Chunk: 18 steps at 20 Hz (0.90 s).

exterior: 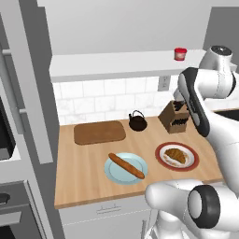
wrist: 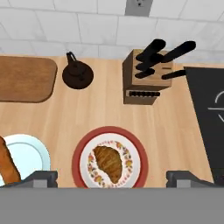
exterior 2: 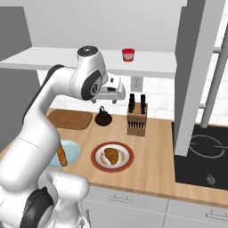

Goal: From the different types of pastries on the counter, select a croissant and place it on the cutting board. Then retrieve a jar of jam from the cabinet and place it alongside the croissant on the cutting board.

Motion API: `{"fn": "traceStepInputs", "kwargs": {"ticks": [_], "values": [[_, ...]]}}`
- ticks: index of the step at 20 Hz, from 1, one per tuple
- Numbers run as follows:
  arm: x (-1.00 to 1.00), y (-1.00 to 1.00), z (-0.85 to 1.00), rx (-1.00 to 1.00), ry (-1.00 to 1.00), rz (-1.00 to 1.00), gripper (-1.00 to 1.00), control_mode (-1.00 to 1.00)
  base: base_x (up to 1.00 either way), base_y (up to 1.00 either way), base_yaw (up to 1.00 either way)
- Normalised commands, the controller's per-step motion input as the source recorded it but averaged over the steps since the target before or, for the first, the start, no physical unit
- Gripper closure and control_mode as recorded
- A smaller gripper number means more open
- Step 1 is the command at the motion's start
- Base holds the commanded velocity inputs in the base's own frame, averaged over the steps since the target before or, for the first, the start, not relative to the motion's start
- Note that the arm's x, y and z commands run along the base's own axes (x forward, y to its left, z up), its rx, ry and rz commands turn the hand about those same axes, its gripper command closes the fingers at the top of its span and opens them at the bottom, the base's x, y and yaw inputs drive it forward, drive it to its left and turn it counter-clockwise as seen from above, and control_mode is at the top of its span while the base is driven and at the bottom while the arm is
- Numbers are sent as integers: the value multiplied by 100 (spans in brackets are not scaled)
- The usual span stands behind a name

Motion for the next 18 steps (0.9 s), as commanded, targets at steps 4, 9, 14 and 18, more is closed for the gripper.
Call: {"fn": "traceStepInputs", "kwargs": {"ticks": [4,9,14,18], "values": [[3,-26,58,0,-18,-19,-100,-100,0,0,0],[21,-12,87,0,-13,-13,-100,-100,0,0,0],[21,-14,68,0,-19,-9,-100,-100,0,0,0],[2,-15,69,0,-31,1,-100,-100,0,0,0]]}}
